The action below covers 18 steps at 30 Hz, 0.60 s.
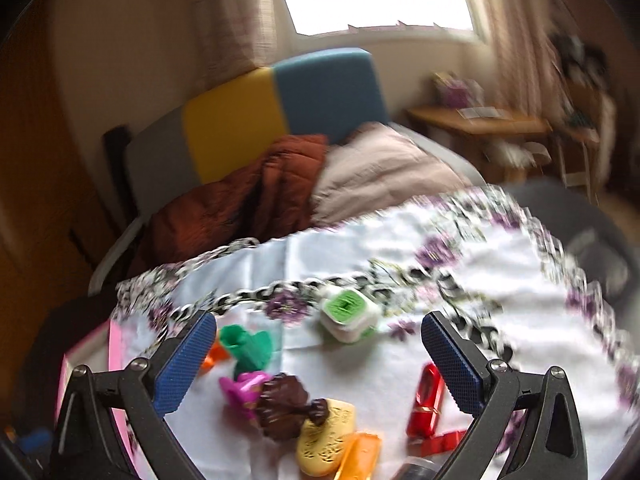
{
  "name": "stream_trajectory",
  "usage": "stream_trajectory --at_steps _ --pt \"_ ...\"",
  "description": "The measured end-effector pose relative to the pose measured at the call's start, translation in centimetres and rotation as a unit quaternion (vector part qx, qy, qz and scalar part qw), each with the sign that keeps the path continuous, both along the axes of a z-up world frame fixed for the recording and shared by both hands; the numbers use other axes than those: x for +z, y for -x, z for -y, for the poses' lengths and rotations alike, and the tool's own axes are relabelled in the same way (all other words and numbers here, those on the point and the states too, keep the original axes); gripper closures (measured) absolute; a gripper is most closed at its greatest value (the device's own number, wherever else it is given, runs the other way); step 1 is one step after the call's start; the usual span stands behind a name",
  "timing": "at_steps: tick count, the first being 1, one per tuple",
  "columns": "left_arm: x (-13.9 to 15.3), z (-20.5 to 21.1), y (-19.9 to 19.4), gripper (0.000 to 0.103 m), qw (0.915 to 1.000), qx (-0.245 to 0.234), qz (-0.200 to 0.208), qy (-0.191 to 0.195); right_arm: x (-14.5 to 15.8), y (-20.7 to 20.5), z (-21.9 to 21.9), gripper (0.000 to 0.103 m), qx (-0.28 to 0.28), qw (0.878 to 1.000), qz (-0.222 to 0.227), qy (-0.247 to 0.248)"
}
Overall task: Organize rigid objects
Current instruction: 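Move the left tool to the orange interlocking cubes and close on them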
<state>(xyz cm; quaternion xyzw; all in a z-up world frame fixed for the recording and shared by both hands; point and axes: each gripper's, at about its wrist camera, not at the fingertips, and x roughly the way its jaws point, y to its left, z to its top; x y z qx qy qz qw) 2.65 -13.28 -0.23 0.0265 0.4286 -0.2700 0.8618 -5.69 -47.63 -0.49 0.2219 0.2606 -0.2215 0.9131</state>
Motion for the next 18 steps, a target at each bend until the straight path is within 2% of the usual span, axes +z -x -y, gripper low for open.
stream_trajectory --at_steps 2,8,10,13,16,18 --pt "-0.2 1.3 -0.7 0.047 0.9997 -0.014 -0.017 0.004 0.0 0.7 1.1 0.0 -0.012 0.999 0.021 -0.03" --pt "-0.9 6.8 -3.0 0.046 0.9951 -0.067 -0.071 0.015 -0.1 1.3 2.1 0.0 -0.021 0.997 0.034 -0.065" --pt "-1.4 8.5 -4.1 0.047 0.994 -0.072 -0.082 0.004 -0.2 1.4 2.3 0.0 -0.019 0.996 0.035 -0.073" --pt "-1.7 11.2 -5.6 0.047 0.9946 -0.083 -0.054 -0.03 -0.3 1.2 2.3 0.0 -0.01 0.996 0.036 -0.081" --pt "-2.6 14.2 -7.2 0.048 0.9895 -0.114 -0.026 -0.084 -0.4 0.9 2.0 0.0 -0.001 0.996 0.033 -0.083" --pt "-3.0 15.7 -8.1 0.048 0.9857 -0.136 -0.018 -0.099 -0.5 0.7 2.0 0.0 0.006 0.996 0.03 -0.086"
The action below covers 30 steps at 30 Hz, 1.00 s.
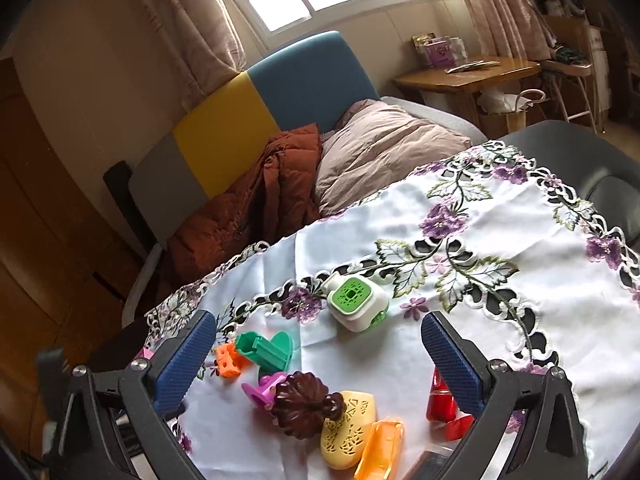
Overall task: Organize rigid objects
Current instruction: 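Move the left tool to the orange interlocking cubes and close on them, then lift the orange cubes toward the tray while the right tool grasps the black spool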
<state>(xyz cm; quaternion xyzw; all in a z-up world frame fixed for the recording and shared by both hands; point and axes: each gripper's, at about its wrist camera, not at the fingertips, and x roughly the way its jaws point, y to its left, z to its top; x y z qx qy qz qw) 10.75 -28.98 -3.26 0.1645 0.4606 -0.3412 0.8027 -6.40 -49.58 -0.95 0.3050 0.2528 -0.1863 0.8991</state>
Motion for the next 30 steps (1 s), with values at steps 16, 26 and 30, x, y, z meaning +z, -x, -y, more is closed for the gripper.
stream_trajectory --at_steps 16,26,30 --pt "-5.3 7.8 -5.3 0.058 0.9919 -0.105 0.003 -0.072 -1.0 -0.2 1.4 0.0 -0.015 0.999 -0.014 -0.03" --pt "-3.8 3.2 -3.0 0.062 0.9982 -0.05 -0.034 0.002 -1.2 0.6 2.6 0.0 -0.047 0.998 -0.013 -0.036" --pt "-1.8 0.3 -0.3 0.062 0.9976 -0.036 -0.041 0.043 -1.9 -0.3 2.4 0.0 -0.026 0.998 -0.028 -0.049"
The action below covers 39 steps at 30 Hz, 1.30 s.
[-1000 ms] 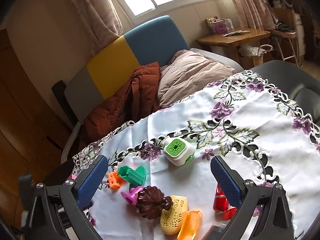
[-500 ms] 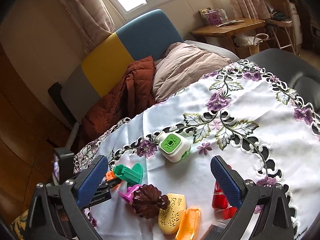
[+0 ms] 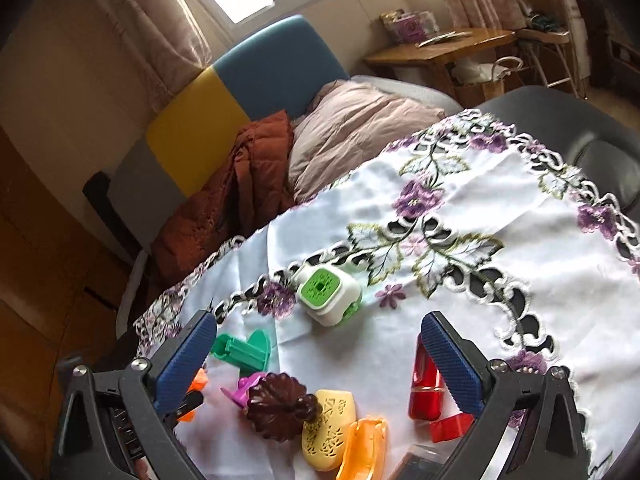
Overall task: Organize rigid objects
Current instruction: 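Lift the orange cubes toward the tray while the right tool grasps the black spool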
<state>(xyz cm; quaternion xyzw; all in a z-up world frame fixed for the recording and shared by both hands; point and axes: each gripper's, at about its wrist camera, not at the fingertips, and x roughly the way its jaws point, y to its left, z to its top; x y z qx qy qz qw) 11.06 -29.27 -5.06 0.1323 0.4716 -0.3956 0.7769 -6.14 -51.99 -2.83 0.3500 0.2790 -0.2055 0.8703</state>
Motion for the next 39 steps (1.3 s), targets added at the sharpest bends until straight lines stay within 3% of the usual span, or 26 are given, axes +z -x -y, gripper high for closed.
stream_trajectory --at_steps 6,9,12,16,20,25,33,36,39 --pt "2.5 -3.9 4.5 0.062 0.9993 0.008 0.006 0.036 -0.8 -1.8 -1.7 0.0 0.06 0.998 -0.026 0.002" --pt "2.9 -5.6 6.2 0.062 0.9987 0.017 0.005 0.048 -0.9 -1.5 -1.5 0.001 0.058 0.998 -0.028 0.0" --pt "3.3 -7.5 7.4 0.062 0.9978 0.026 0.002 0.061 -1.0 -0.6 -0.7 0.003 0.044 0.998 -0.013 -0.032" --pt "3.7 -10.3 8.4 0.062 0.9967 0.037 0.011 0.071 -0.2 0.9 -0.8 0.018 0.057 0.997 -0.019 -0.051" --pt "3.4 -13.2 8.3 0.062 0.9951 0.059 0.005 0.079 1.3 3.2 -1.0 0.03 0.072 0.995 -0.06 -0.024" --pt "2.8 -16.0 7.8 0.062 0.9911 0.096 -0.013 0.092 0.3 4.6 -1.6 0.031 0.102 0.982 -0.159 -0.024" --pt "2.9 -18.3 8.0 0.062 0.9879 0.113 -0.012 0.105 -3.2 4.4 -1.8 0.032 0.063 0.97 -0.225 -0.069" --pt "3.0 -19.1 7.9 0.062 0.9865 0.119 -0.015 0.112 -4.7 3.8 -1.5 0.044 0.032 0.964 -0.251 -0.085" --pt "3.0 -19.7 7.9 0.062 0.9854 0.124 -0.013 0.116 -6.9 3.1 -1.7 0.056 0.035 0.954 -0.276 -0.112"
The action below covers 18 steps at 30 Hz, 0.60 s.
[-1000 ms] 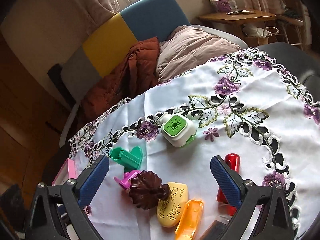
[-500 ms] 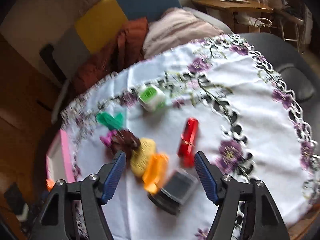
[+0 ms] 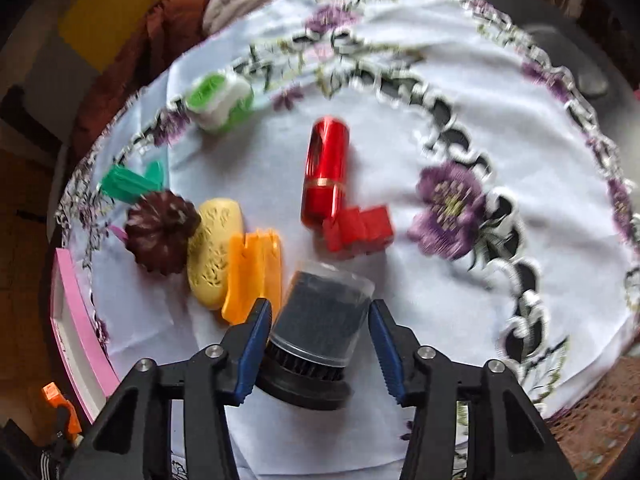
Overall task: Organize rigid objects
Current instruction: 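Lift the orange cubes toward the tray while the right tool grasps the black spool, then lower the orange cubes into the tray and open the left tool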
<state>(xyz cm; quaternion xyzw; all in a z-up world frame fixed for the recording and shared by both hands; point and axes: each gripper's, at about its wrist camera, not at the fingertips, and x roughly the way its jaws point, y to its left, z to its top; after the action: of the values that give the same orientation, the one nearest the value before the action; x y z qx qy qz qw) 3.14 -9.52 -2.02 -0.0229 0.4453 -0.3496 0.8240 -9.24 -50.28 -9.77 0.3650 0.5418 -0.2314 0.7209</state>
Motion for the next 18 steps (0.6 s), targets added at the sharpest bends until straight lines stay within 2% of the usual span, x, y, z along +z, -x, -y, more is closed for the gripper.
stream_trajectory --at_steps 2,6,12,18 --pt "-0.1 -0.6 -0.3 0.062 1.0 0.008 -0.002 -0.001 -0.7 -0.3 -0.7 0.059 0.013 1.0 -0.002 -0.001" --pt "-1.3 -2.5 -2.3 0.062 0.9985 0.045 -0.032 0.0 0.2 -0.5 -1.8 0.059 0.033 0.999 0.004 0.038" --pt "-3.3 -5.7 -7.7 0.062 0.9895 0.127 -0.067 -0.011 1.2 -0.3 -3.2 0.06 0.048 0.995 0.013 0.083" --pt "-3.9 -6.5 -12.2 0.062 0.9825 0.172 -0.047 -0.054 3.4 0.7 -3.0 0.06 0.049 0.991 0.053 0.112"
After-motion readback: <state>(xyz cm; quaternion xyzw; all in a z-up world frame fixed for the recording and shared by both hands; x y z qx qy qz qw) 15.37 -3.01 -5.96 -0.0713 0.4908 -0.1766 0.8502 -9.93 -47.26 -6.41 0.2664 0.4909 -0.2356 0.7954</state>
